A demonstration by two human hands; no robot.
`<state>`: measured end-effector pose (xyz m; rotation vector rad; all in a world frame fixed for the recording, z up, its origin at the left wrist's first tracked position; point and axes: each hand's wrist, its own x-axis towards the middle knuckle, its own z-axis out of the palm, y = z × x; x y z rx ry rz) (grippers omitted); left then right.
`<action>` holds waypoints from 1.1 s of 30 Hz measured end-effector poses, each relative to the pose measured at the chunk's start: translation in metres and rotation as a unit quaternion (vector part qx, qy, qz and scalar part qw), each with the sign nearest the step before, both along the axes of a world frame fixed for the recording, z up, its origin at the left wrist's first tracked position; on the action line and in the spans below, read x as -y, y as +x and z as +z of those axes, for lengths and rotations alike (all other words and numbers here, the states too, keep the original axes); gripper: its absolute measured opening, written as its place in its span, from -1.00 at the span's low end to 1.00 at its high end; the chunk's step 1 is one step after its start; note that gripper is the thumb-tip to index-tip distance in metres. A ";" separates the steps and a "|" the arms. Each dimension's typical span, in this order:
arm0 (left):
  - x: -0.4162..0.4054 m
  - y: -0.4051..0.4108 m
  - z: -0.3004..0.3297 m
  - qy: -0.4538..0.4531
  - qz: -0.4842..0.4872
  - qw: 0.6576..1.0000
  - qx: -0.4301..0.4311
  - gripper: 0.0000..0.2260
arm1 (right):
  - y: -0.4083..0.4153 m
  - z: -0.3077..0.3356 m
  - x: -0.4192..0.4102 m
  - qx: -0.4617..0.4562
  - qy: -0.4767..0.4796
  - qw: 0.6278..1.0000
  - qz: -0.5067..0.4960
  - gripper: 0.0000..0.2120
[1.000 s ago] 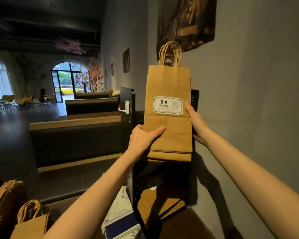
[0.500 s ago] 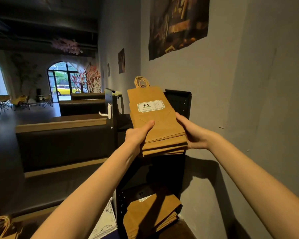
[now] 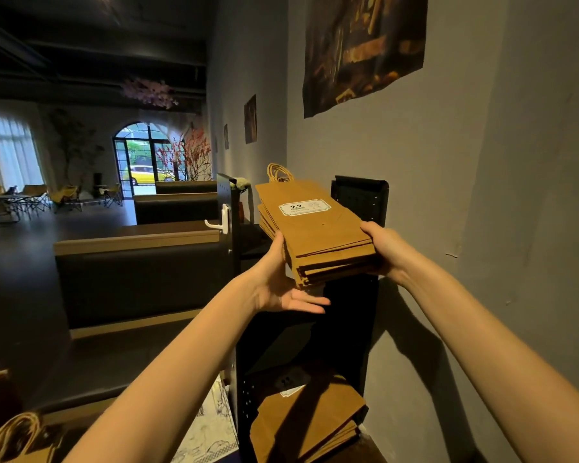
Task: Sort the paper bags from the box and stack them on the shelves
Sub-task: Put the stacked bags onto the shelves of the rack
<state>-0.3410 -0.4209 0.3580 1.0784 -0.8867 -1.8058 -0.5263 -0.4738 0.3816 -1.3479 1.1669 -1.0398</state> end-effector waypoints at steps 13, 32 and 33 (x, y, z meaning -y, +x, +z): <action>-0.015 0.034 0.014 0.012 0.122 0.986 -0.117 -0.39 | 0.056 0.008 0.005 -0.110 -0.128 0.985 0.024 -0.59; -0.029 0.075 -0.020 -0.076 0.152 0.984 0.044 -0.67 | 0.067 -0.018 -0.042 -0.004 -0.452 0.877 -0.165 -0.85; -0.034 0.080 -0.022 -0.086 0.164 0.981 0.058 -0.70 | 0.076 -0.023 -0.051 0.006 -0.474 0.869 -0.144 -0.86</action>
